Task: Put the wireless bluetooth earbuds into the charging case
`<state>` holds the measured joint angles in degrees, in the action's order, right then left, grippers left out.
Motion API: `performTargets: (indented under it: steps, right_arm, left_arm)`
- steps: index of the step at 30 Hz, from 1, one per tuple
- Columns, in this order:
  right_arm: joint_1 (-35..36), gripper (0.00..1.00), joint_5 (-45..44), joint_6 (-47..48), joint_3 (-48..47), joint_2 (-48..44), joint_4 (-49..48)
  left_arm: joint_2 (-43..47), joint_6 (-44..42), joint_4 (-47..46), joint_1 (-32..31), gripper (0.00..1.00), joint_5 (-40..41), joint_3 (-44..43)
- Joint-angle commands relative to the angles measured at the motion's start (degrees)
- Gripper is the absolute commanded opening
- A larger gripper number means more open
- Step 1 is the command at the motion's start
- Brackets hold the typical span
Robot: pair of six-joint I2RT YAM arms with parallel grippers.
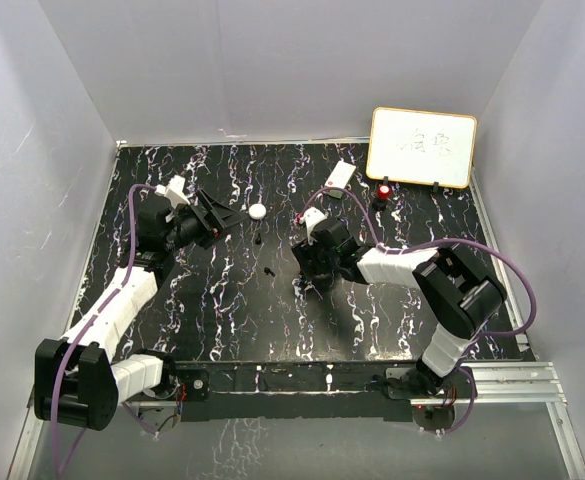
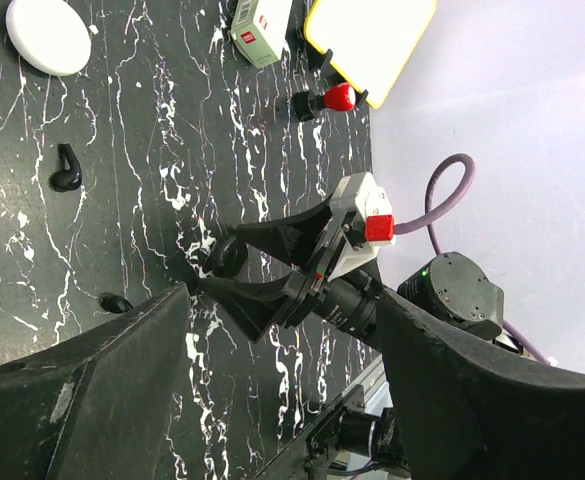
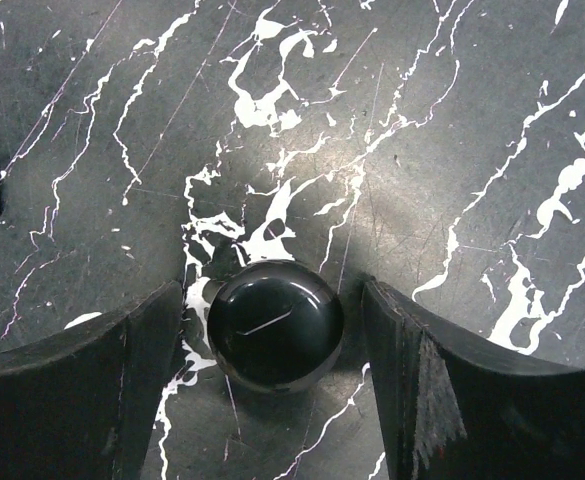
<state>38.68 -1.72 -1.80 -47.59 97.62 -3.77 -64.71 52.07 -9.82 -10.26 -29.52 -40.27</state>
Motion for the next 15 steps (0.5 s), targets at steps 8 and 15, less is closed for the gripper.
performTargets:
  steps: [8, 15]
  right_arm:
    - [1.37, 0.69, -4.45, -0.62, -2.84, 0.52, 10.14]
    - [1.49, 0.60, -5.64, -0.92, -3.67, 1.05, 11.77]
  left_arm:
    - [0.68, 0.57, -0.46, -0.34, 0.74, -1.60, 0.70]
    - [0.49, 0.57, -0.80, -0.36, 0.74, -1.85, 0.69]
